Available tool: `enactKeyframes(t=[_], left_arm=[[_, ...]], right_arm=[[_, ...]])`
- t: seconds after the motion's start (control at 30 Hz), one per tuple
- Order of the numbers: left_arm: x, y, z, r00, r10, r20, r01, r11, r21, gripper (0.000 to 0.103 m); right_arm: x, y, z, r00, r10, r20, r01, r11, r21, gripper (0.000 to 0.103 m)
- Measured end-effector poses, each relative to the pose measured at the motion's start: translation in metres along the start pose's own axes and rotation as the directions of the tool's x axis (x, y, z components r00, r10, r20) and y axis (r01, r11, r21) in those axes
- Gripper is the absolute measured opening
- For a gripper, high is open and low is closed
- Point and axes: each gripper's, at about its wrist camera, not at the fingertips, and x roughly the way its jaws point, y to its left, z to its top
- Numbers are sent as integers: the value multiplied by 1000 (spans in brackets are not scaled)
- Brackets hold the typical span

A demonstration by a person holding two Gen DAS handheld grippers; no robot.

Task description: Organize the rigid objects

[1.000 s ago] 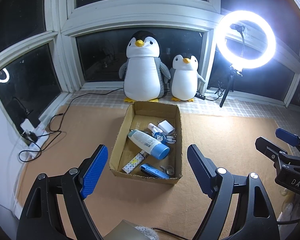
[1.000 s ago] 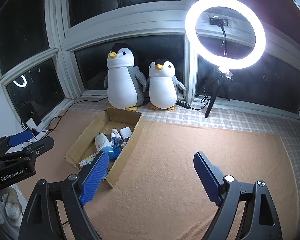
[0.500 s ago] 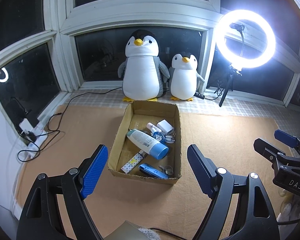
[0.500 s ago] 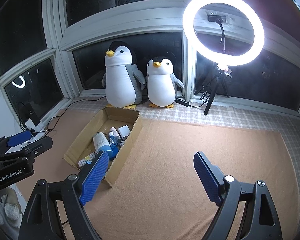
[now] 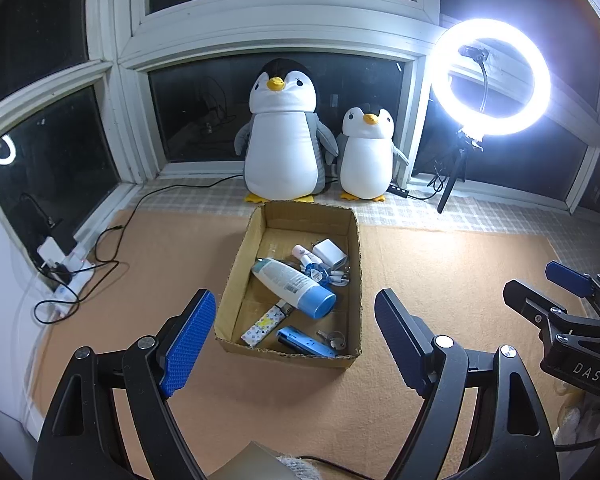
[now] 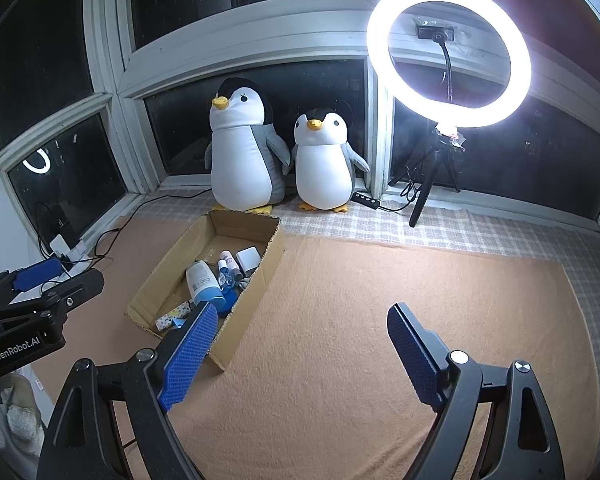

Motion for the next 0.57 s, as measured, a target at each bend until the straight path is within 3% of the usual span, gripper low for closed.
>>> enactKeyframes(t=[0.57], left_arm=[[1,-1,-1,1000,2,-2,-2,1000,-5,83]], right_arm=[[5,-1,-2,1000,-3,-18,3,1000,-1,84]])
